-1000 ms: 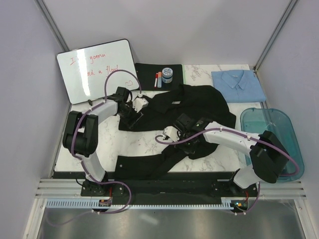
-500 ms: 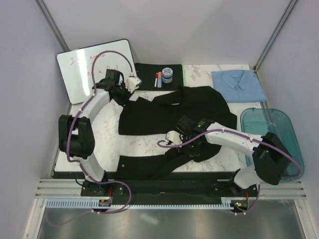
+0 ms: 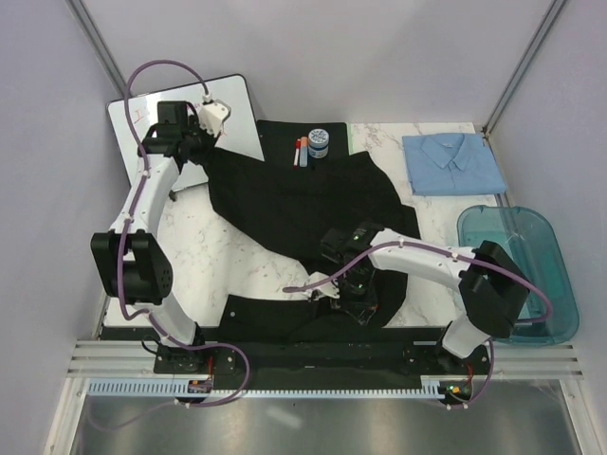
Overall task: Fold and stack the long sleeve shirts
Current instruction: Flatten the shirt out
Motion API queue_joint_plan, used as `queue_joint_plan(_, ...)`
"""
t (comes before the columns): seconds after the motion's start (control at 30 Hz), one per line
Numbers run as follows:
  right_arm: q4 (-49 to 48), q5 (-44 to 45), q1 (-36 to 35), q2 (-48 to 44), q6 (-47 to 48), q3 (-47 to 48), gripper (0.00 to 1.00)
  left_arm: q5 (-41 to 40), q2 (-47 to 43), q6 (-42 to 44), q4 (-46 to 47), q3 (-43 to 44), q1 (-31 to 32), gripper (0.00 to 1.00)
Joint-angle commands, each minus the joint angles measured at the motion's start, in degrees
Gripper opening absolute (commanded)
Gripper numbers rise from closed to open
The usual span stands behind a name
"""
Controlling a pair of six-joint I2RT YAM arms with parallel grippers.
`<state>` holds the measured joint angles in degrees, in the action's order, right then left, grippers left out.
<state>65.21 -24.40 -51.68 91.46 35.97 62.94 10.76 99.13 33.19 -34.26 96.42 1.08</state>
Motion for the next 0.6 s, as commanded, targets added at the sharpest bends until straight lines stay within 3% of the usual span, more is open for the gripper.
queue_joint_plan(0.0, 10.11, -10.49, -5.18, 1.35, 4.38, 3.5, 0.27, 0.04, -3.24, 2.75, -0.98, -8.87, -0.73, 0.02)
queue_joint_plan(0.03, 11.16, -10.75, -5.53, 1.27, 4.29, 4.29, 0.43, 0.22, -3.5, 3.37, -0.9, -10.19, -0.9, 0.02)
queue_joint_plan(0.13, 15.45, -10.4, -2.22, 1.79, 6.83, 11.4, 0.51, 1.01, -3.86, 6.08, -0.81, -14.93, -0.99, 0.02)
queue_joint_plan(0.23, 18.46, -12.24, 11.39, 5.38, 9.22, 23.78, 0.59, 0.57, -3.33, 8.2, -0.81, -18.63, -0.99, 0.02)
queue_joint_plan(0.27, 18.37, -12.68, 17.52, 8.09, 9.04, 27.12, 0.59, 0.57, -3.24, 8.55, -0.72, -20.29, -0.99, 0.02)
queue_joint_plan(0.4, 14.43, -16.02, 28.81, 17.06, 3.17, 45.37, 0.57, 1.62, -3.15, 10.23, -0.19, -23.38, -0.99, 0.02)
queue_joint_plan(0.43, 7.63, -16.29, 30.92, 18.82, -6.08, 47.43, 0.56, 2.41, -3.42, 10.66, -0.19, -23.91, -0.99, 0.02)
queue_joint_plan(0.5, 0.66, -15.25, 36.11, 22.96, -12.56, 51.82, 0.56, 3.3, -4.03, 11.02, -0.19, -25.4, -0.99, 0.02)
queue_joint_plan(0.53, -7.04, -12.97, 37.69, 24.1, -18.85, 52.46, 0.57, 3.65, -4.21, 11.54, -0.19, -25.67, -0.99, 0.02)
queue_joint_plan(0.57, -9.03, -8.25, 37.79, 26.55, -19.18, 54.38, 0.57, 3.65, -4.38, 11.72, -0.11, -26.45, -0.99, 0.02)
